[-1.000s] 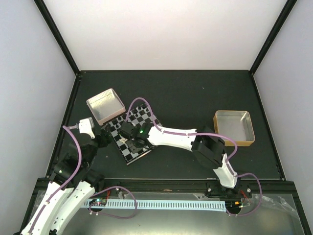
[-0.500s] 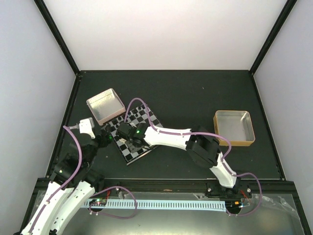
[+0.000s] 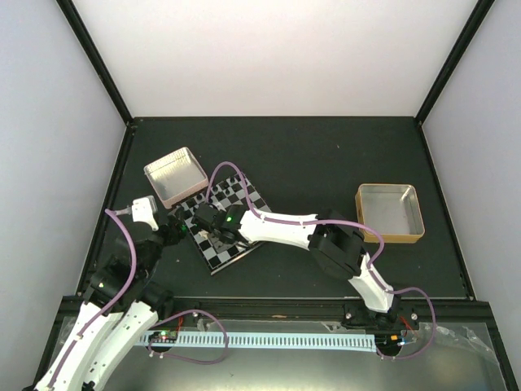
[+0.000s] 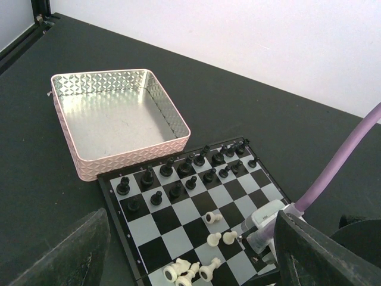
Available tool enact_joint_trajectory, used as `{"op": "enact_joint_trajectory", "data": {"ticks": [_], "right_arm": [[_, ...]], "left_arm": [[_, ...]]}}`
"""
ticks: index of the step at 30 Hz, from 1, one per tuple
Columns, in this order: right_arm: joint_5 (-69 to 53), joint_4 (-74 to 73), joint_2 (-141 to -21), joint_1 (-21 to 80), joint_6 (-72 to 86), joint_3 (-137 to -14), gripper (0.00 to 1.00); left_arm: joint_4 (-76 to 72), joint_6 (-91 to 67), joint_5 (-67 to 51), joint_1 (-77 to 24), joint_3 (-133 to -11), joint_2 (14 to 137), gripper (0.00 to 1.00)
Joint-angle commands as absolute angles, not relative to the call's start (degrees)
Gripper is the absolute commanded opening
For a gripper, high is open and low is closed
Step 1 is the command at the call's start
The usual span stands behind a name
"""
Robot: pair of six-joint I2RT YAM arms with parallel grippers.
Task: Set up the chess pieces on the board
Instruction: Pick up the chess piece from the chessboard.
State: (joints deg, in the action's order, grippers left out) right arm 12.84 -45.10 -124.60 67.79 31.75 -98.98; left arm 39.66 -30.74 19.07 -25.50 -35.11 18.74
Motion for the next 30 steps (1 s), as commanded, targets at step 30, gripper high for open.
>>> {"op": "enact_joint_trajectory", "data": {"ticks": [30], "right_arm": [[13.2,-40.8,-129.6,61.3,33.6,-106.7,0.26]], "left_arm": [[40.0,-31.2,20.0,-25.6,-35.2,19.1,0.77]]}}
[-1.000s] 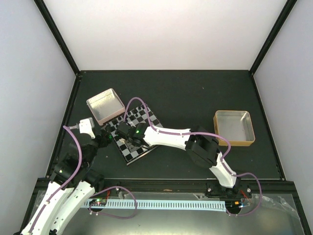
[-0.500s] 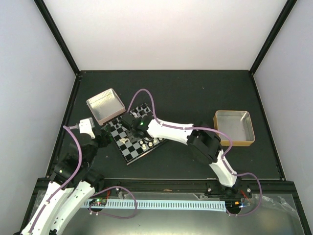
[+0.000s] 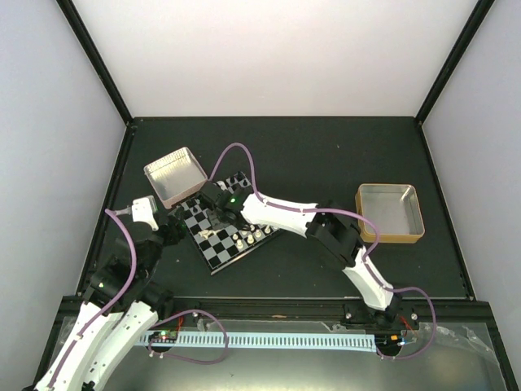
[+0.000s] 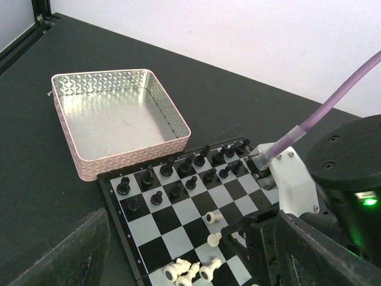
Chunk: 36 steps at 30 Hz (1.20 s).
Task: Set up the chess pieces on the board
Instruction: Pick up the chess piece from the chessboard.
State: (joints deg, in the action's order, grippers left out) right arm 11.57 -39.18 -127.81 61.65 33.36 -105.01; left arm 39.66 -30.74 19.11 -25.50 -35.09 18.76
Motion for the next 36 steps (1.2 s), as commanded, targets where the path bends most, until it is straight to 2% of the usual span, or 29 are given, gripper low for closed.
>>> {"op": "enact_joint_trajectory", "data": {"ticks": [1,13,18,22,36], "right_arm": [[13.7,-41.2,-129.9,61.3,33.7,-107.0,0.24],[15.8,-41.8,-131.9,60.9,33.9,-107.9,0.22],[16.4,-41.7,-131.7,60.7,33.6,-107.9,0.12],[16.5,-39.1,-128.4,60.7,32.9,-104.8,0.08],[12.7,-38.3,-116.4,63.8,31.7,-94.0,0.08]], "left_arm": [[40.0,-31.2,20.0,-25.6,-35.2,19.1,0.77],[39.8,-31.1,19.7,-25.6,-35.1,19.3,0.77],[39.9,-31.2,19.7,-25.5,-35.1,19.3,0.77],[39.9,-31.1,19.6,-25.5,-35.1,19.3,0.77],[39.7,-31.2,19.6,-25.6,-35.0,19.3,0.77]]}}
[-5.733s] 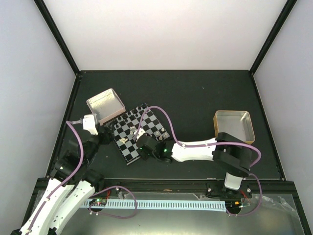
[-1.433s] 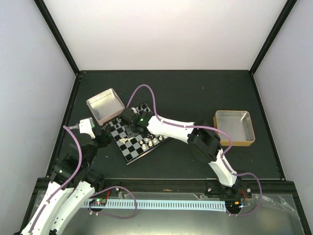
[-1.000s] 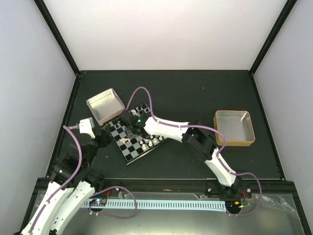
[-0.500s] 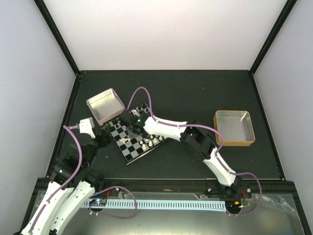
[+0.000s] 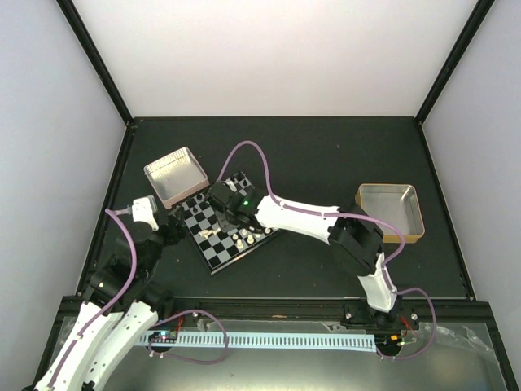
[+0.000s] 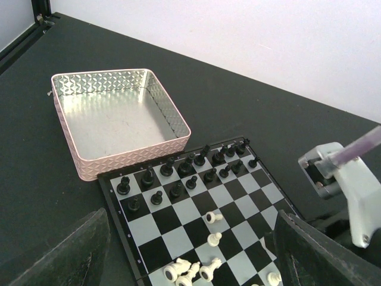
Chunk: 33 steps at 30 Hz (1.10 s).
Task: Set up the chess pieces on the board
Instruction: Pick up the chess piece from the chessboard, then place the chess piece on the chessboard.
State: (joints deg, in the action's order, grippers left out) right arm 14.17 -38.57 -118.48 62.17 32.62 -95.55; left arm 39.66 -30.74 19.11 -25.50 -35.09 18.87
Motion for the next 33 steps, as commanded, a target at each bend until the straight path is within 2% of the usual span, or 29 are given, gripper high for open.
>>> {"op": "enact_joint_trajectory", "data": {"ticks": [1,20,27,33], "right_arm": [[12.7,-38.5,-116.2,64.4,31.7,-93.8,0.08],[11.2,-42.2,-121.9,68.5,31.0,-95.0,0.09],[10.5,-43.1,-123.4,68.6,30.0,-96.5,0.14],[11.1,-43.1,-121.8,68.5,30.1,-96.5,0.23]], "left_arm": [[39.7,-31.2,19.6,-25.6,-35.0,19.3,0.77],[39.6,-31.2,19.5,-25.5,-35.0,19.3,0.77],[39.6,-31.1,19.6,-25.6,-35.0,19.3,0.77],[39.6,-31.2,19.7,-25.6,-35.0,19.4,0.77]]}}
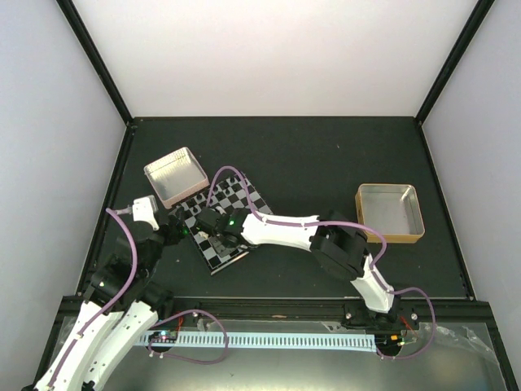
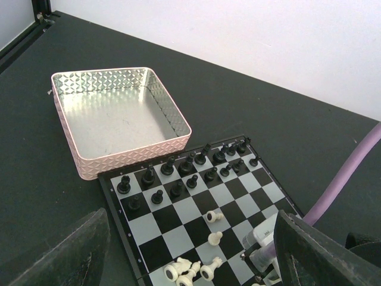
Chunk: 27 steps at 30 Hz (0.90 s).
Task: Set up the chess pieces on the board
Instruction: Place the chess piece on the chessboard, then pick up the chess piece from the chessboard.
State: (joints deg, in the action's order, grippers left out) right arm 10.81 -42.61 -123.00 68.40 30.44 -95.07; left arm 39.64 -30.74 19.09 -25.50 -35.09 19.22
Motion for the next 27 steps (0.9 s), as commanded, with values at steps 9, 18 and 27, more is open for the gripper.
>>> {"op": "enact_joint_trajectory", "data": {"ticks": [9,18,27], "right_arm": [[13.0,-35.8,-112.0,68.3,33.2,-90.7,0.27],[12.8,-24.1,-98.1,64.8,37.9,-75.7,0.28],[11.5,-20.6,-88.4,61.2,38.6,-63.9,0.29]], "left_arm": [[40.0,-31.4,19.6,-25.6,-35.3,20.8,0.77],[31.8,-28.7,3.2,-25.6,-32.1,28.3,0.76],[25.6,-26.7,-4.2,-25.5,-35.6,50.9,0.73]]}}
